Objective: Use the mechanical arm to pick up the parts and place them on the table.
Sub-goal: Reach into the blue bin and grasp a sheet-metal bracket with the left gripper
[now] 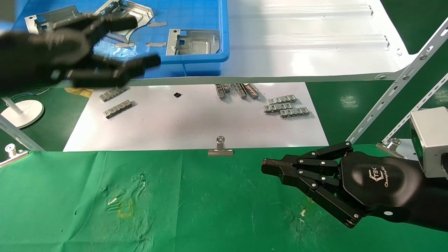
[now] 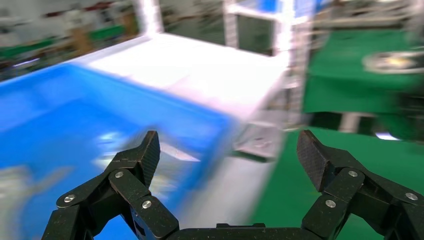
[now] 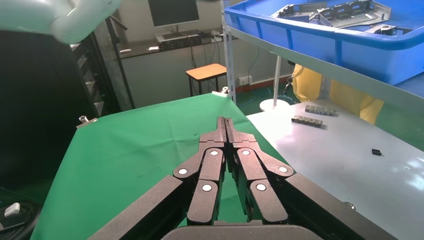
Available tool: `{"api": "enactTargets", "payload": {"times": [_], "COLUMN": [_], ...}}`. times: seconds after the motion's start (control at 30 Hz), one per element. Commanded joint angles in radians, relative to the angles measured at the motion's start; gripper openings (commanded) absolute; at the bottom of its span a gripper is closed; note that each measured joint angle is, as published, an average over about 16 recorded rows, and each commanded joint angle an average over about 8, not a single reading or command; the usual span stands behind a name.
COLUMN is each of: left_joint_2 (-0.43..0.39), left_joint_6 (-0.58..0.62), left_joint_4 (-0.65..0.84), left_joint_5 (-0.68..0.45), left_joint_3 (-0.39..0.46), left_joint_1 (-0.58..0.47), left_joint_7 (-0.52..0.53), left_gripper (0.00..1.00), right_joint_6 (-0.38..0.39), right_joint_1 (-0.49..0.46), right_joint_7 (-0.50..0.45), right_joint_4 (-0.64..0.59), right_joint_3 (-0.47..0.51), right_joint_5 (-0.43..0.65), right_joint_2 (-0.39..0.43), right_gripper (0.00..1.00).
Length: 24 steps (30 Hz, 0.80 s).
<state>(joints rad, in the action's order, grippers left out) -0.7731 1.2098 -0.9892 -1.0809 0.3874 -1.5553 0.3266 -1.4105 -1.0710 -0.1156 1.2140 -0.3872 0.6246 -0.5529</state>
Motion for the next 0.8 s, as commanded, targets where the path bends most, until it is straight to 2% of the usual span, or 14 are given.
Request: {"api": "enactTargets", "payload": {"times": [0.03, 0.2, 0.3, 0.33, 0.57, 0.6, 0.8], "left_joint_2": [-0.041, -0.166, -0.229, -0.247, -0.324, -0.329, -0.351], "left_joint_6": [-0.047, -0.194, -0.266, -0.286, -0.332, -0.33, -0.324], "left_joint_4": [0.066, 0.342, 0.5, 0.548, 0.758, 0.776, 0.853], "left_joint_5": [-0.082, -0.309, -0.404, -0.427, -0.494, -0.495, -0.491], "left_joint_3": [0.033, 0.133, 0.177, 0.189, 0.225, 0.226, 0.223], "left_joint_1": [-0.091, -0.296, -0.386, -0.409, -0.499, -0.506, -0.532], "left_joint_7": [0.02, 0.072, 0.089, 0.091, 0.052, 0.044, 0.01], "left_gripper": [1.0, 1.0, 1.0, 0.96, 0.09, 0.0, 0.0], "right_joint_6": [0.0, 0.0, 0.0, 0.0, 0.0, 0.0, 0.0], "right_joint_1": [0.0, 0.0, 0.0, 0.0, 0.0, 0.0, 0.0], "right_joint_7": [0.0, 0.0, 0.0, 0.0, 0.0, 0.0, 0.0], "right_joint_4": [0.0, 0.0, 0.0, 0.0, 0.0, 0.0, 0.0], "right_joint_3": [0.0, 0.0, 0.0, 0.0, 0.0, 0.0, 0.0], "right_joint_5": [0.0, 0.0, 0.0, 0.0, 0.0, 0.0, 0.0], "right_joint_2": [0.0, 0.0, 0.0, 0.0, 0.0, 0.0, 0.0], "right_gripper": [0.0, 0.0, 0.0, 0.0, 0.0, 0.0, 0.0]}}
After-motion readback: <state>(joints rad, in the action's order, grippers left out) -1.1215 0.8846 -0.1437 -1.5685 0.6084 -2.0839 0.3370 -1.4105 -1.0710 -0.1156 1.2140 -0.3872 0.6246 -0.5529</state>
